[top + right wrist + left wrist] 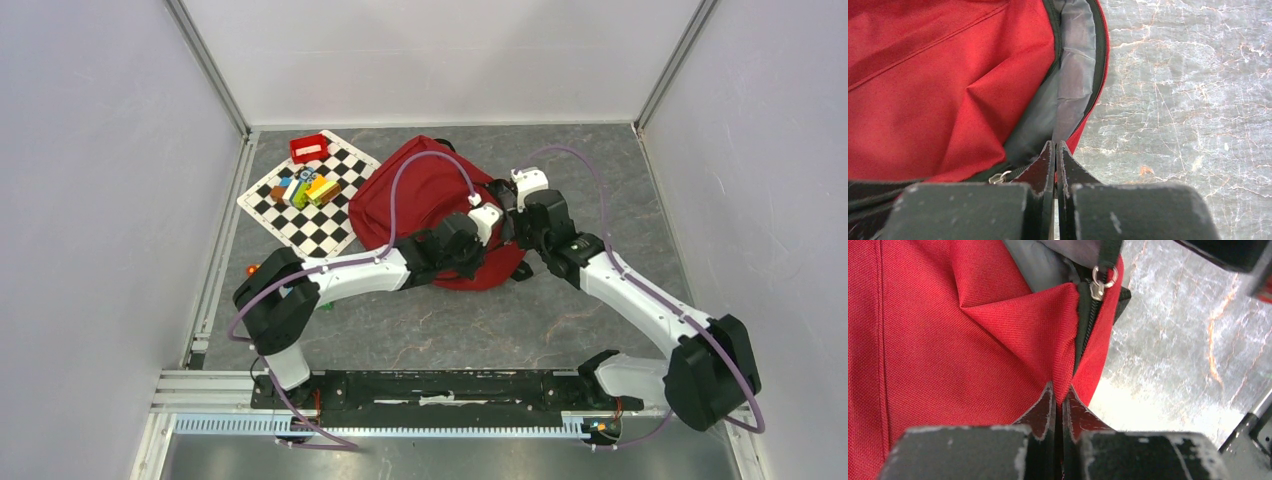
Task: Pack the student bag
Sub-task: Zip the student bag at the center of the board.
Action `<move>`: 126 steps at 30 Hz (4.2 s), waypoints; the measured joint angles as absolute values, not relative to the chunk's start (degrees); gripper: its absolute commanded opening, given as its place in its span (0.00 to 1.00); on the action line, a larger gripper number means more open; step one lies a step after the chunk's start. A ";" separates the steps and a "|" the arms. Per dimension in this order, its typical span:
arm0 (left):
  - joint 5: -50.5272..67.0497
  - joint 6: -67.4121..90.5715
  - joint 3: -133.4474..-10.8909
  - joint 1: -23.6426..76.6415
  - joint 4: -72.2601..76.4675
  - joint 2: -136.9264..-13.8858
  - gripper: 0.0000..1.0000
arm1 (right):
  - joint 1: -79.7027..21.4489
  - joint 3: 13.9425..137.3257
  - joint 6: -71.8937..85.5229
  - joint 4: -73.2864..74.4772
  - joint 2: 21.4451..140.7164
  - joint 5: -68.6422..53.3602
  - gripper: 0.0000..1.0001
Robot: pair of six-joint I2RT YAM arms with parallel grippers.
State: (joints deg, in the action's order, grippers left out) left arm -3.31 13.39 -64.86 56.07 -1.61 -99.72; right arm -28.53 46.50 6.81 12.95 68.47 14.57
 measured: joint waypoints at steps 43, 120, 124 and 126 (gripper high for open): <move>2.92 14.76 -68.16 54.28 -17.43 -89.45 0.83 | -25.39 52.56 1.80 14.31 76.44 -1.23 0.34; -34.06 18.63 -46.00 81.12 7.84 -99.09 0.07 | -29.69 26.65 33.39 11.03 60.69 -10.87 0.51; -37.76 20.29 -47.40 82.48 8.32 -101.25 0.04 | -29.69 24.53 32.21 9.63 59.64 -10.96 0.49; -39.18 21.19 -48.40 82.94 8.27 -102.30 0.04 | -29.69 24.12 31.40 9.54 59.70 -11.11 0.47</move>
State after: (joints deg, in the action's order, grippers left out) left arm -39.18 21.19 -48.40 82.94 8.27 -102.30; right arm -29.69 24.12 31.40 9.54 59.70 -11.11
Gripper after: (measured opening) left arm 0.106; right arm 0.501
